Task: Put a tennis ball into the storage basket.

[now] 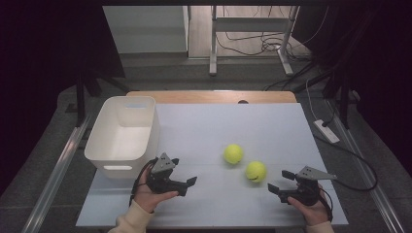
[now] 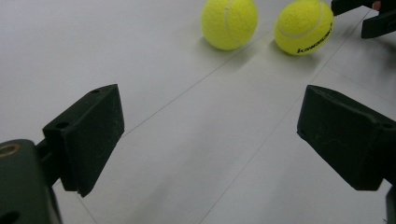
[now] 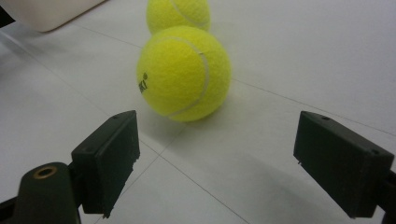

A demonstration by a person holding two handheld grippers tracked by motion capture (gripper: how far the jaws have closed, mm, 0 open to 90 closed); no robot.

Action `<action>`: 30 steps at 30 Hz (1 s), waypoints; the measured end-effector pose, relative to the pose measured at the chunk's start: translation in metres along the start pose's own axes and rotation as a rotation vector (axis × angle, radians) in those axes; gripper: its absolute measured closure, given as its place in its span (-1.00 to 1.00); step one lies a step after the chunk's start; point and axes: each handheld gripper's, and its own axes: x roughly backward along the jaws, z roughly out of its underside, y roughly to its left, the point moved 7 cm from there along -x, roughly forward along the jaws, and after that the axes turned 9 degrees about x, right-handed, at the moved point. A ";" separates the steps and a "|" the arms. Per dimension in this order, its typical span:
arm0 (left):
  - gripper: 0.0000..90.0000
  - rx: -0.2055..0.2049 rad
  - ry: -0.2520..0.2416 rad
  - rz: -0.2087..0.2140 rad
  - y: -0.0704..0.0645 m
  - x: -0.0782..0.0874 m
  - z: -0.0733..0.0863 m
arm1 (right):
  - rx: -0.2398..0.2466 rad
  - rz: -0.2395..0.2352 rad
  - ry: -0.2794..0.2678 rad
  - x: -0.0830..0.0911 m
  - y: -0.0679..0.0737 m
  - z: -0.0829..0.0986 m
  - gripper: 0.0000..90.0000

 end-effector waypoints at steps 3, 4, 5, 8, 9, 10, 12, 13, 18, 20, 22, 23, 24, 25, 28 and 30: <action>-0.82 -0.013 -0.001 -0.003 -0.002 -0.003 -0.002 | 0.000 0.000 0.003 0.000 0.000 0.000 -0.69; -0.83 -0.024 0.000 -0.004 -0.004 -0.005 -0.003 | -0.001 0.001 0.003 0.000 0.000 0.000 -0.69; -0.84 -0.030 0.000 -0.002 -0.005 -0.006 -0.003 | -0.003 0.002 0.004 0.000 0.000 0.000 -0.69; -0.84 -0.049 0.000 0.001 -0.009 -0.009 -0.006 | -0.003 0.003 0.004 0.000 0.000 0.001 -0.69; -0.84 -0.052 0.001 0.004 -0.010 -0.010 -0.007 | -0.002 0.003 0.005 0.000 0.000 0.001 -0.69; -0.84 -0.053 0.005 0.009 -0.011 -0.012 -0.008 | -0.001 0.004 0.008 0.000 0.001 0.001 -0.69; -0.84 -0.055 0.013 0.014 -0.013 -0.015 -0.009 | 0.000 0.005 0.005 0.001 0.001 0.001 -0.69; -0.84 -0.055 0.013 0.014 -0.013 -0.015 -0.009 | 0.000 0.005 0.005 0.001 0.001 0.001 -0.69; -0.83 -0.057 0.029 0.025 -0.018 -0.023 -0.012 | 0.000 0.009 0.006 0.001 0.001 0.002 -0.69; -0.83 -0.059 0.030 0.029 -0.019 -0.025 -0.015 | 0.000 0.010 0.006 0.001 0.001 0.002 -0.69; -0.82 -0.063 0.033 0.032 -0.021 -0.028 -0.017 | -0.001 0.010 0.006 0.002 0.001 0.002 -0.69; -0.82 -0.064 0.034 0.034 -0.023 -0.029 -0.019 | 0.000 0.010 0.006 0.002 0.001 0.002 -0.69; -0.82 -0.068 0.037 0.034 -0.023 -0.031 -0.020 | 0.000 0.011 0.004 0.002 0.001 0.002 -0.69; -0.82 -0.072 0.042 0.035 -0.025 -0.033 -0.021 | 0.000 0.012 0.004 0.002 0.001 0.002 -0.69; -0.82 -0.077 0.057 0.042 -0.028 -0.040 -0.024 | -0.002 0.011 0.004 0.002 0.001 0.002 -0.69; -0.82 -0.077 0.069 0.047 -0.029 -0.044 -0.026 | -0.002 0.012 0.003 0.002 0.001 0.002 -0.69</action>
